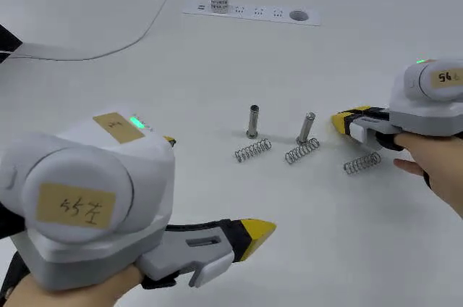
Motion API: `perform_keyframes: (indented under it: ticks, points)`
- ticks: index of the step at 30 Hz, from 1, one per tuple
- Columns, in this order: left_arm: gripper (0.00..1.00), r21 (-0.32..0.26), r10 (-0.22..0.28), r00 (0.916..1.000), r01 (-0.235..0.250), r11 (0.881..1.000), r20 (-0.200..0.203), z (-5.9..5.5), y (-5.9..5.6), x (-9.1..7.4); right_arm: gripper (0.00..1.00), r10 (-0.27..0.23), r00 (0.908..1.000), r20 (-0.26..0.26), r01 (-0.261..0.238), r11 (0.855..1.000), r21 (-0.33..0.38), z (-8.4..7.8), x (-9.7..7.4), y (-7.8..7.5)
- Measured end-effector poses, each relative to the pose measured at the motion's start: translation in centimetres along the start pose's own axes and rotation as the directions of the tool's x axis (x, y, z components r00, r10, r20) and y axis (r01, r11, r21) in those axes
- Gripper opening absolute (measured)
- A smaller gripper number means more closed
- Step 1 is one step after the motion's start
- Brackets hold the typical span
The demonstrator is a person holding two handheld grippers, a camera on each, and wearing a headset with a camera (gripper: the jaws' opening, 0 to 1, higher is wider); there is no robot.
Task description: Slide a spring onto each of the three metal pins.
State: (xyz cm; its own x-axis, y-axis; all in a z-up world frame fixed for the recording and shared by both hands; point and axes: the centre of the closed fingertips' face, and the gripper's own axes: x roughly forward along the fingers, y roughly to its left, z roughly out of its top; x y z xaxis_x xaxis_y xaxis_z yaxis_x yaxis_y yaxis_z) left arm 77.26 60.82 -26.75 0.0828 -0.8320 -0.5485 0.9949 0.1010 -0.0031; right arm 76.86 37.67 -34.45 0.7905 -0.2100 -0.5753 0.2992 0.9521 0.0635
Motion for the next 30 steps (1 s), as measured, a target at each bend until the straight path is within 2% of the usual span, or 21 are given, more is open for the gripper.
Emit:
perform_keyframes:
  ticks: [2,5,13,20,30]
  points:
    - [0.88,0.006,0.0,1.0,0.0,1.0,0.002,0.1,0.0,0.0,0.09,0.007,0.9999,-0.01,-0.006,0.999,0.041,0.0,-0.1,0.0]
    - [0.88,0.013,0.001,1.0,-0.001,1.0,-0.003,0.0,0.0,0.0,0.09,0.011,0.9998,-0.014,-0.01,0.998,0.066,0.0,-0.2,-0.2]
    - [0.88,0.024,0.002,1.0,-0.002,1.0,0.001,0.2,-0.1,-0.2,0.08,0.021,0.9994,0.026,-0.024,0.994,0.108,1.3,-1.6,0.1]
    - [0.88,0.035,-0.001,1.0,0.0,0.999,0.009,0.5,-0.4,-0.3,0.08,0.032,0.998,0.054,-0.036,0.997,0.072,2.3,-2.9,0.7]
    - [0.87,0.033,0.004,0.9997,-0.004,0.999,0.024,0.6,-0.3,-0.7,0.08,0.03,0.9986,0.043,-0.03,1.0,0.002,2.2,-4.3,1.1]
